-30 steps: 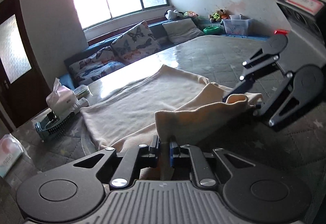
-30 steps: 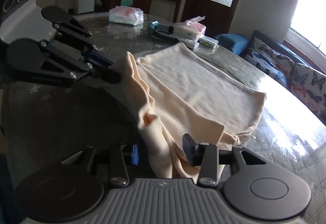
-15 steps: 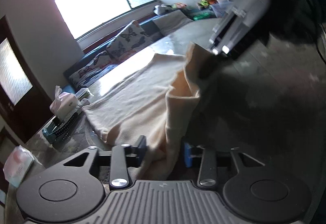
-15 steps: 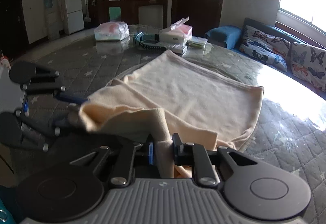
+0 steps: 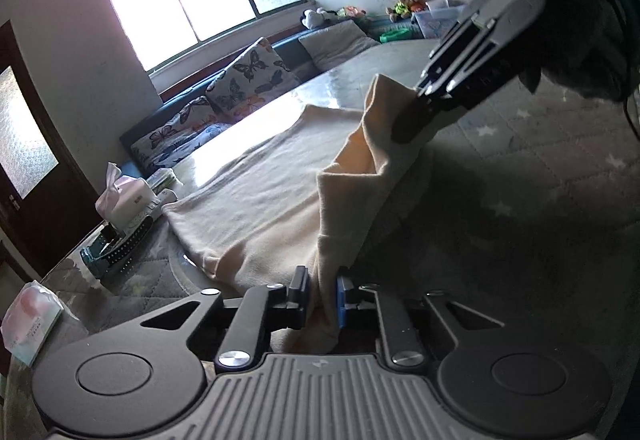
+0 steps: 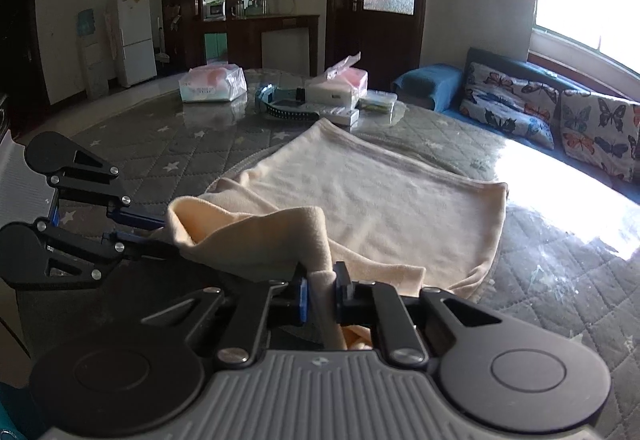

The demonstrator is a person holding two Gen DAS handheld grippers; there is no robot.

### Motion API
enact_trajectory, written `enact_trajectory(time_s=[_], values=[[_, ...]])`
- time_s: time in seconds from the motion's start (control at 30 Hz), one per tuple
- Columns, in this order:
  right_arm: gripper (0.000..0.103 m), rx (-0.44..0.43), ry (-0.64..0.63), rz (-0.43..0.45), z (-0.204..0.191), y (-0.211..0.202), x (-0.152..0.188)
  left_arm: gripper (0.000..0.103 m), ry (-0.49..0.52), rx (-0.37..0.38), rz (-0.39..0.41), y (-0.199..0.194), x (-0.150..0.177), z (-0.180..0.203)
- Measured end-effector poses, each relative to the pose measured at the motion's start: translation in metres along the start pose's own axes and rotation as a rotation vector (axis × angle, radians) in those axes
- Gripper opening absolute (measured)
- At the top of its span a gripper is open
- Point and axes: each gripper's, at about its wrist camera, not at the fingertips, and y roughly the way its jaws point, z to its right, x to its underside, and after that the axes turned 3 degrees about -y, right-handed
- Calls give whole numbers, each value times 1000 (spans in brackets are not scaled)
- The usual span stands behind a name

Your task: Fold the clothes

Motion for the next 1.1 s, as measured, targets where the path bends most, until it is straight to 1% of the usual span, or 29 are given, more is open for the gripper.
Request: enact_trajectory(time_s=[0.1, 0.23, 0.5, 0.63, 0.73, 0.87, 0.97, 1.1], values=[[11, 0, -12, 13, -5, -9, 0, 14, -26, 12, 10, -11, -2, -2], [11, -20, -49, 14, -16, -29, 2, 14, -46, 39, 10, -32, -2, -2], [10, -97, -86, -2, -52, -80, 13, 14, -86, 85, 4, -86, 5, 12], [10, -115, -100, -22, -66, -98, 16, 14, -55, 101, 1, -103, 6, 21], [10, -110, -98, -25, -66, -100, 13, 14, -43, 81, 9, -101, 1, 19], [10, -90, -74, -13, -54, -93, 2, 14, -72, 52, 40, -87, -13, 3], [10, -76, -62, -10, -39, -82, -12, 14, -101, 32, 56, -73, -27, -14], [10, -64, -50, -20, -14, -61, -35, 14, -149, 13, 50, -42, -47, -40]])
